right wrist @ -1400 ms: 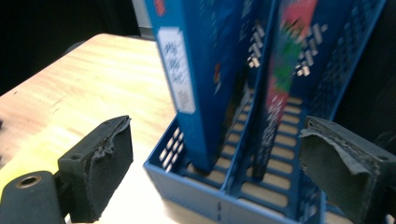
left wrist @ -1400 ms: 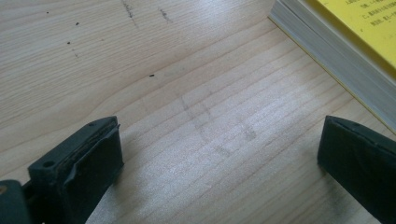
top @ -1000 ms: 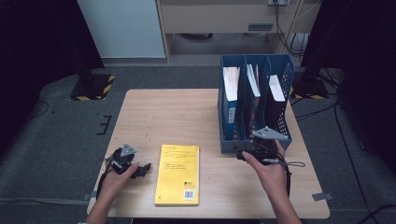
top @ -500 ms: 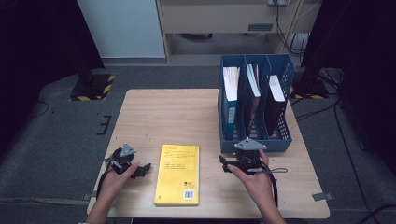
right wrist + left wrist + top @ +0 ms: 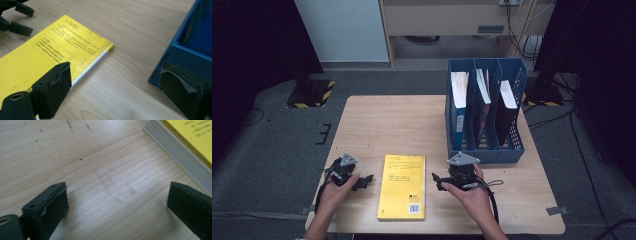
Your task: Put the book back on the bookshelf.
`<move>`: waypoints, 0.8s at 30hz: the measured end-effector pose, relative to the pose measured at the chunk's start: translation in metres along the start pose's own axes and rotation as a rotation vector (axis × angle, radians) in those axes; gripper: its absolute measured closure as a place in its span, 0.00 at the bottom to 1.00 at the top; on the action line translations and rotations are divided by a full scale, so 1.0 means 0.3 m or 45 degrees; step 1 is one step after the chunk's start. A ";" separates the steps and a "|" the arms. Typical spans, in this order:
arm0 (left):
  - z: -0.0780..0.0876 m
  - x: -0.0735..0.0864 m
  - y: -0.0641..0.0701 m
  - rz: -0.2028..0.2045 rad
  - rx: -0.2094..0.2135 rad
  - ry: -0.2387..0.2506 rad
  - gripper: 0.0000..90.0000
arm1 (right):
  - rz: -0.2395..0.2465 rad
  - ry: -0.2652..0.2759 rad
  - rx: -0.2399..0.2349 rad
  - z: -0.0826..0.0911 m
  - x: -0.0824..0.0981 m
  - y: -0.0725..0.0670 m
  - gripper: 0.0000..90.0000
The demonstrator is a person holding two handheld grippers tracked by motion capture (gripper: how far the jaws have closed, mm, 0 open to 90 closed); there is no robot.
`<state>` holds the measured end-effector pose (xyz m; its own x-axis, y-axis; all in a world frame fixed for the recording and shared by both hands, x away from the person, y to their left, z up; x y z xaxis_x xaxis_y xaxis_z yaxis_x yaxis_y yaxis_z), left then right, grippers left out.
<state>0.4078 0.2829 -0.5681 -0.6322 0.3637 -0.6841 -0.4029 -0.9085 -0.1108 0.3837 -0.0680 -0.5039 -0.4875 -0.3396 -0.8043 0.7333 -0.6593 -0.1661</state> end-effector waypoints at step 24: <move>0.092 -0.062 0.142 -0.070 0.221 0.081 0.12 | 0.008 -0.210 -0.223 -0.233 0.055 -0.143 0.25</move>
<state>0.3841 0.2431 -0.5403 -0.5653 0.3932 -0.7251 -0.5474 -0.8365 -0.0269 0.3772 0.0016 -0.5498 -0.5432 -0.4576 -0.7040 0.8004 -0.5354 -0.2696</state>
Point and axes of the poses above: each handheld gripper's, and its own axes: z roughly backward along the jaws, x roughly out of its underside, y roughly to its right, the point moved 5 cm from there along -z, roughly forward along the jaws, and after that the axes turned 11 degrees about -x, right-handed, at the moved point
